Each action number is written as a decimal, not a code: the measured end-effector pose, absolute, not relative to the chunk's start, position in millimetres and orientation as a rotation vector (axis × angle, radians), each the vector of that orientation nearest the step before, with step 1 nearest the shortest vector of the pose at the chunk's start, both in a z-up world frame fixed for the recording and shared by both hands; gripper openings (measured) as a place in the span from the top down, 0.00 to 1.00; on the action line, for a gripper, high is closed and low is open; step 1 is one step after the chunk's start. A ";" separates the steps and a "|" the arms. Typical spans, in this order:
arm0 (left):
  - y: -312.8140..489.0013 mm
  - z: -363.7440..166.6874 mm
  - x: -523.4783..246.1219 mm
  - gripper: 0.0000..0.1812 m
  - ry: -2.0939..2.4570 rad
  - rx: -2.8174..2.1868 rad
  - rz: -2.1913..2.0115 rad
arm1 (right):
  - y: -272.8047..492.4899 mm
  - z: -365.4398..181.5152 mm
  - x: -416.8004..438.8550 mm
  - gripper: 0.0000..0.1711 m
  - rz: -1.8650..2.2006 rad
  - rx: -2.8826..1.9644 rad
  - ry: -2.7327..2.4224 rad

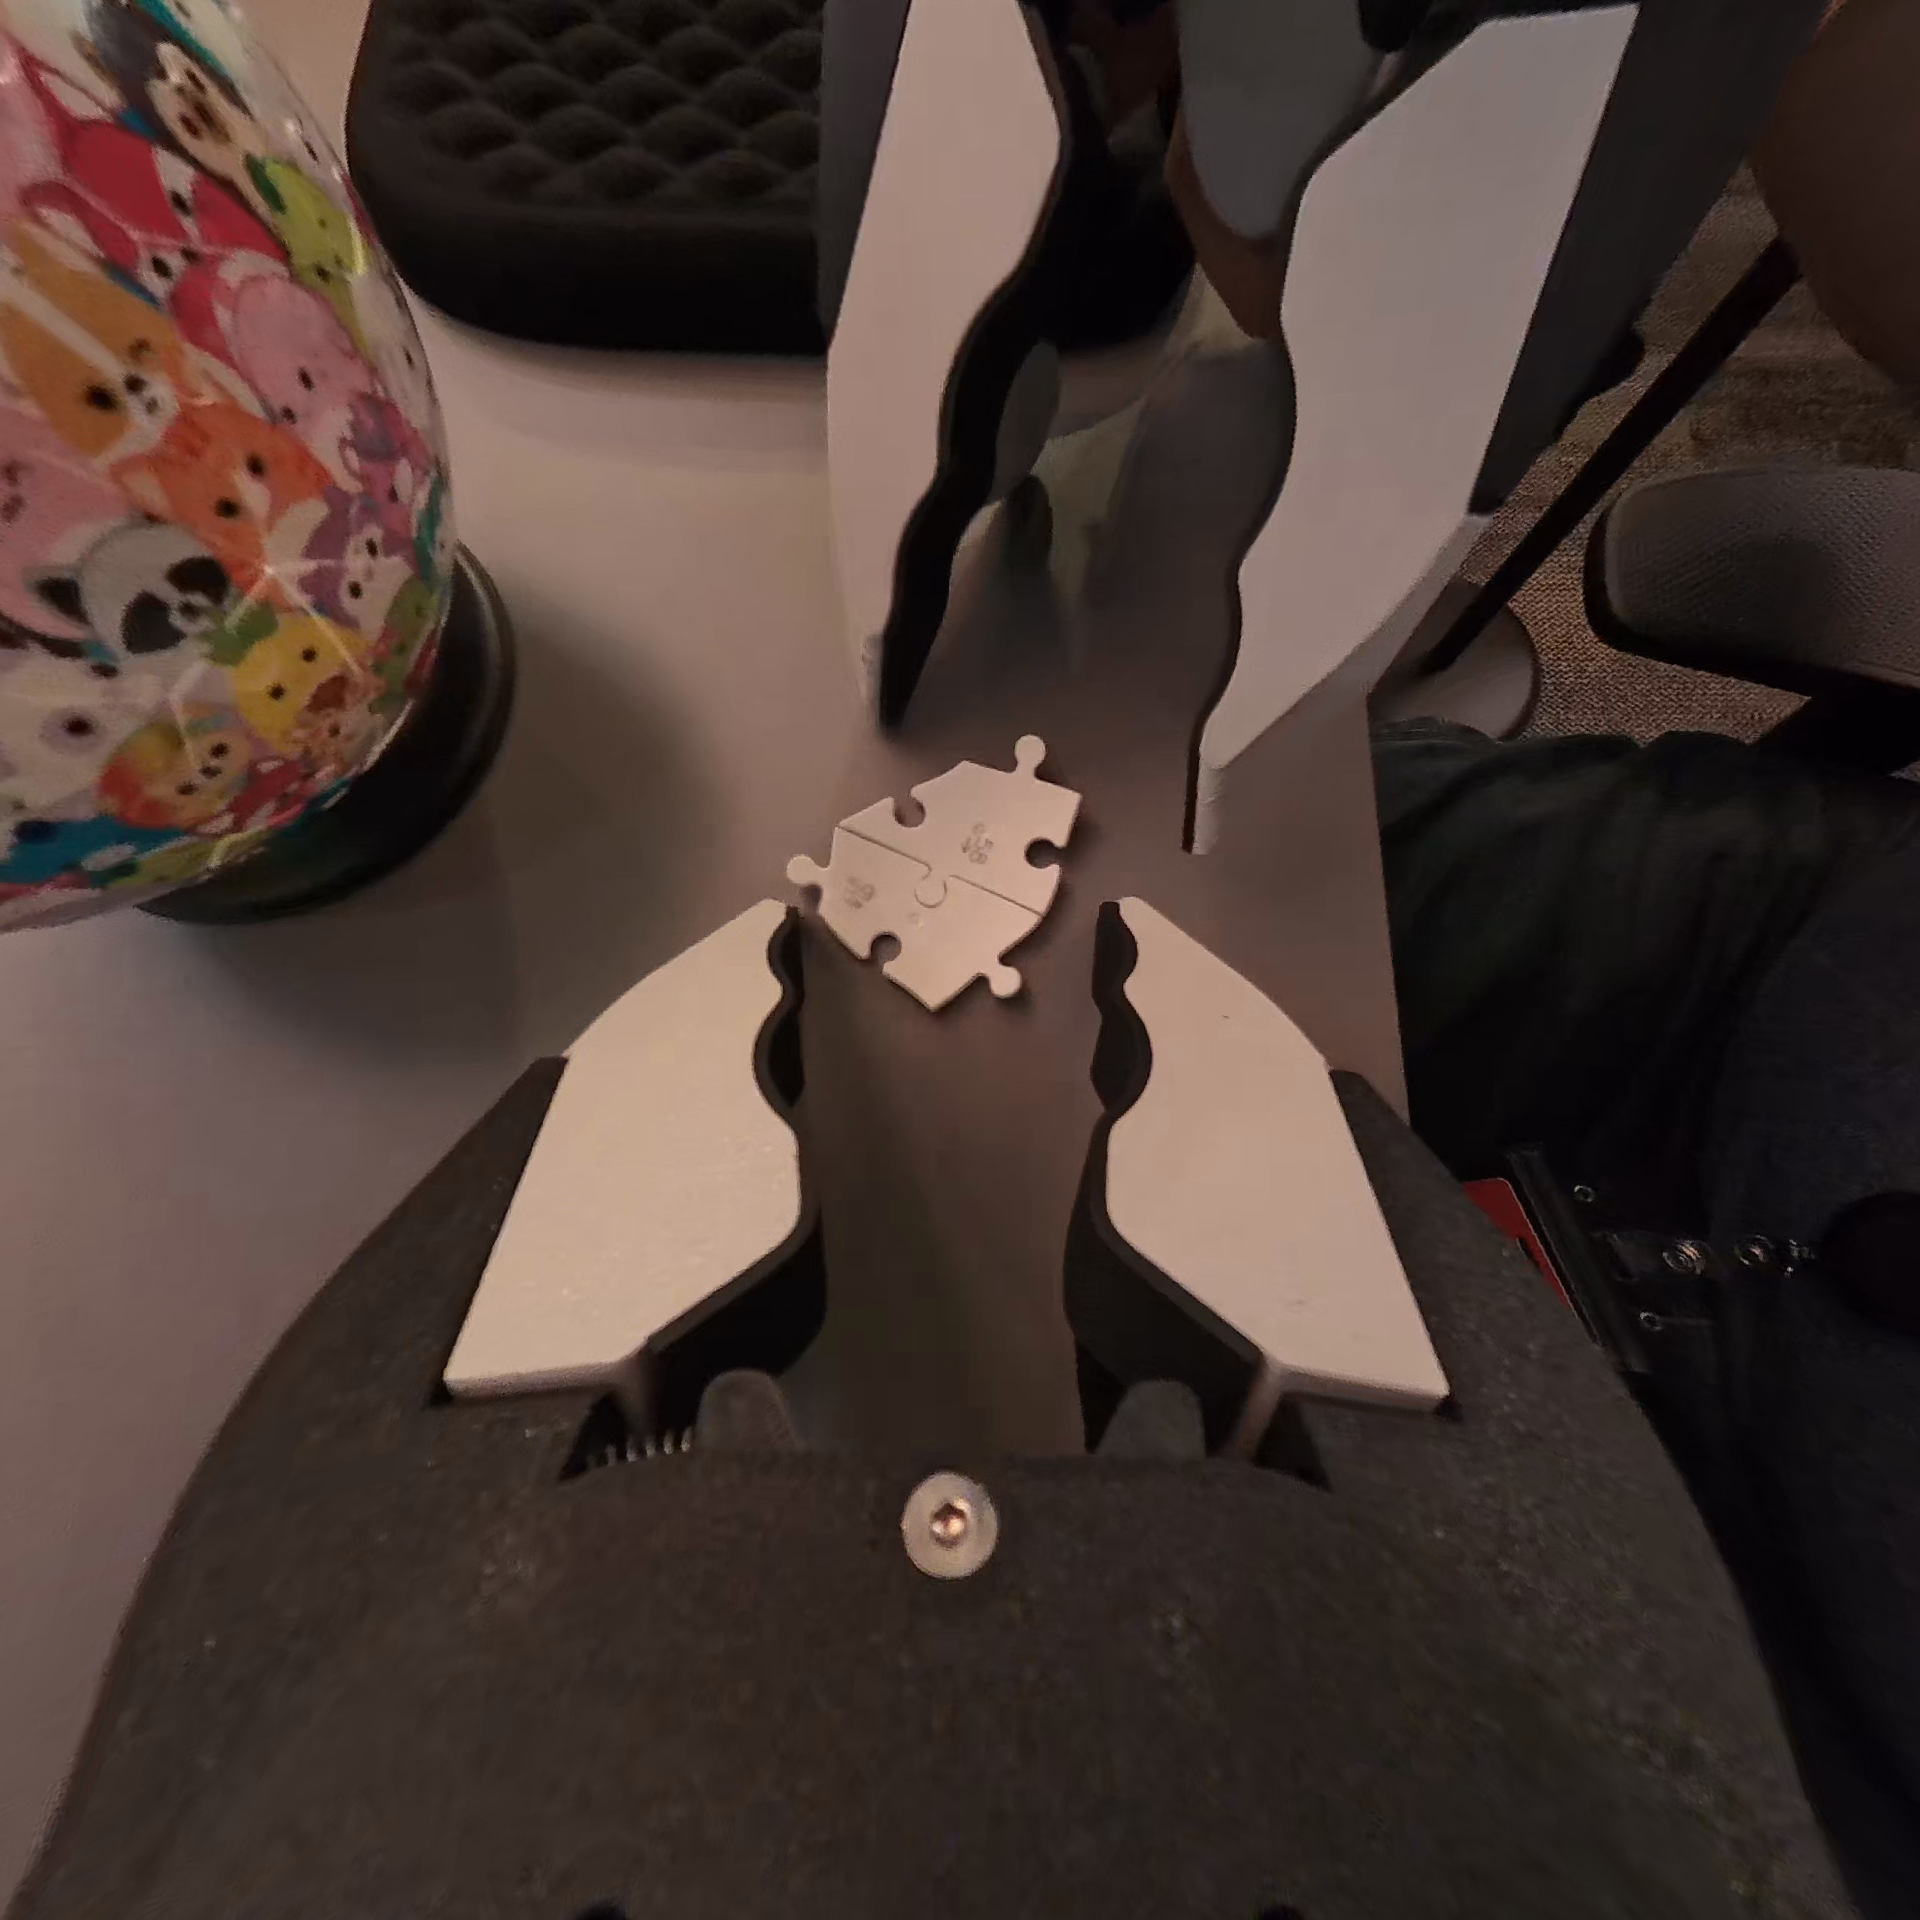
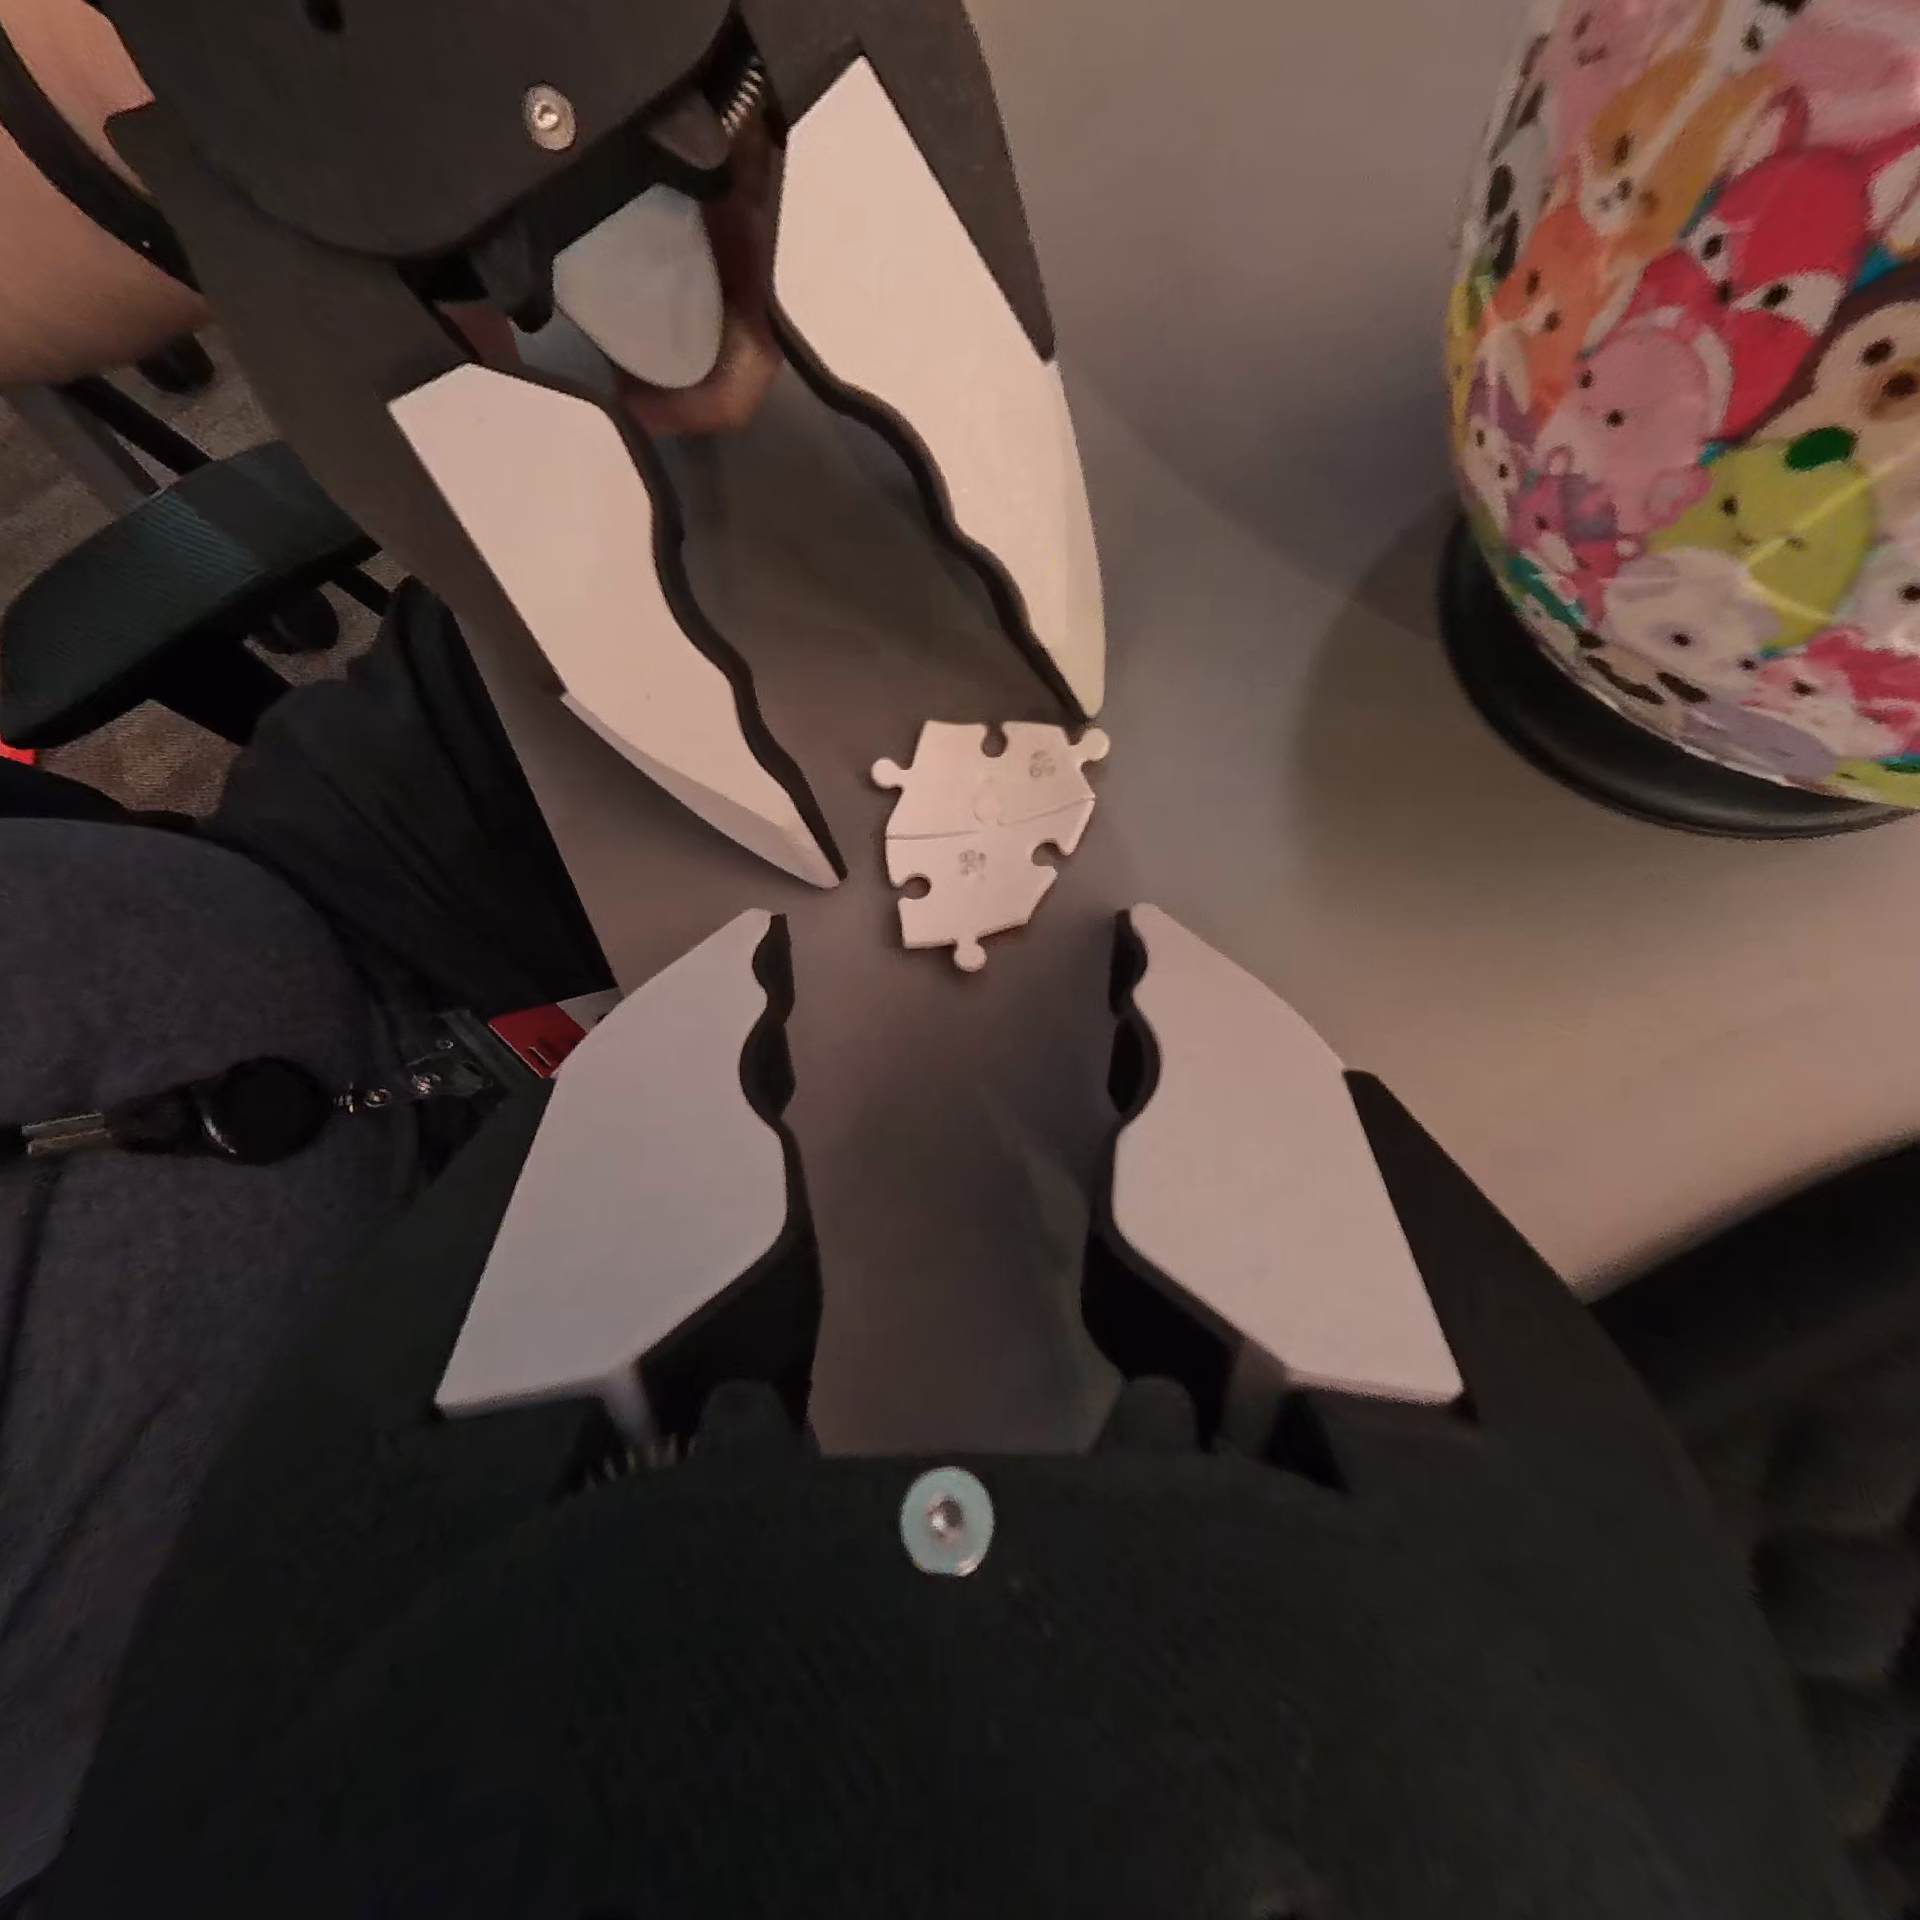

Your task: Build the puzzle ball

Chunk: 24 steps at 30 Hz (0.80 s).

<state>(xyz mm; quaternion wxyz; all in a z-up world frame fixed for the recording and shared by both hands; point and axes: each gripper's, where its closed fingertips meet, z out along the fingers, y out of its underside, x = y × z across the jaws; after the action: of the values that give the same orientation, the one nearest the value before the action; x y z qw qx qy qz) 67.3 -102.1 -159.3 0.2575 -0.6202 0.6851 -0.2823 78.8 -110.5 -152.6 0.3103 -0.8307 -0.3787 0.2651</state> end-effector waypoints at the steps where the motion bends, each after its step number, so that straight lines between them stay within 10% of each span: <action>1: -102.4 -159.4 67.5 0.70 1.871 -1.674 -0.765 | -111.6 -152.7 78.3 0.65 0.701 -2.195 -1.003; 5: -106.4 -159.6 68.0 0.68 1.928 -1.633 -0.785 | -127.4 -150.3 71.2 0.76 0.807 -2.206 -1.014; 24: -103.5 -159.3 66.2 0.68 1.927 -1.648 -0.780 | -115.1 -146.4 82.1 0.69 0.713 -2.215 -0.856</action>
<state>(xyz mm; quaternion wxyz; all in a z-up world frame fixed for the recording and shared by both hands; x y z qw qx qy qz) 66.2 -103.5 -159.3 0.2420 -0.6029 0.7048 -0.2851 82.1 -115.1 -146.4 0.3251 -0.8449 -0.3264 0.2718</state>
